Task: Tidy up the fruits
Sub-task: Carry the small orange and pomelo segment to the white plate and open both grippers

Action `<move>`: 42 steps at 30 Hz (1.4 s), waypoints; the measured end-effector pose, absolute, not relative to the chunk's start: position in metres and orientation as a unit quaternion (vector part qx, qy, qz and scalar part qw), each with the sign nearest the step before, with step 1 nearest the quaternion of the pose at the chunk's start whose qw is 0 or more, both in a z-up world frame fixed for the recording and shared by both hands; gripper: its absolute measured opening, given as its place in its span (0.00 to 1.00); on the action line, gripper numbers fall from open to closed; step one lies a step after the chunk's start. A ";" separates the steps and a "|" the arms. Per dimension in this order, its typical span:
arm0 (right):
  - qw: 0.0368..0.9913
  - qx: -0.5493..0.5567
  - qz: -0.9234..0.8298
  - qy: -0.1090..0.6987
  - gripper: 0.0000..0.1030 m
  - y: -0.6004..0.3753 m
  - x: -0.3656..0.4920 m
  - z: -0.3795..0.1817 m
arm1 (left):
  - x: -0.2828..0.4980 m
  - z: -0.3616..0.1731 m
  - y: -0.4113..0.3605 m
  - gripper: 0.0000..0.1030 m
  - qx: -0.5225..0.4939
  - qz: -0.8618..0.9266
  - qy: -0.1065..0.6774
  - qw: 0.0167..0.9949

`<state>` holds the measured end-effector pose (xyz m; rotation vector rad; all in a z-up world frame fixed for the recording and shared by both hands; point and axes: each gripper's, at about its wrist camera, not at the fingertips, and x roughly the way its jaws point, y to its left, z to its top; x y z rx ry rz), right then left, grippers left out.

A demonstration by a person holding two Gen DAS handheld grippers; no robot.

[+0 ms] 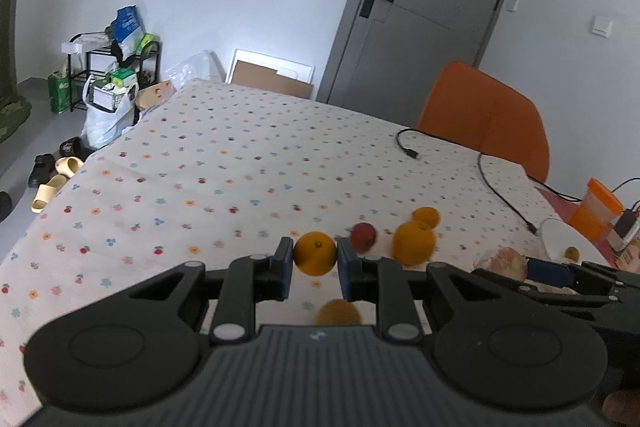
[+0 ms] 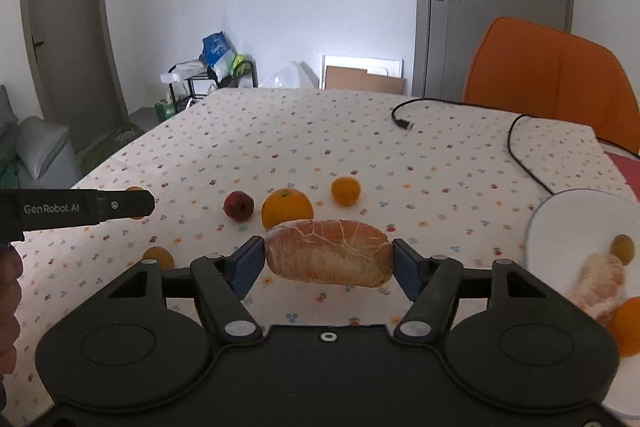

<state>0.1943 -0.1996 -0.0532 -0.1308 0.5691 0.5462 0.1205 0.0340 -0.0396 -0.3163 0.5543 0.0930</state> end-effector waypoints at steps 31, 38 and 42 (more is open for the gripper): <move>0.950 -0.018 0.205 0.233 0.63 -0.301 0.158 -0.029 | 0.112 -0.020 -0.049 0.21 -0.117 -0.029 0.261 0.958; 0.957 -0.006 0.178 0.228 0.63 -0.328 0.155 -0.028 | 0.117 -0.022 -0.073 0.21 -0.108 -0.053 0.267 0.956; 0.961 0.000 0.157 0.227 0.63 -0.347 0.156 -0.030 | 0.122 -0.023 -0.087 0.21 -0.100 -0.067 0.272 0.955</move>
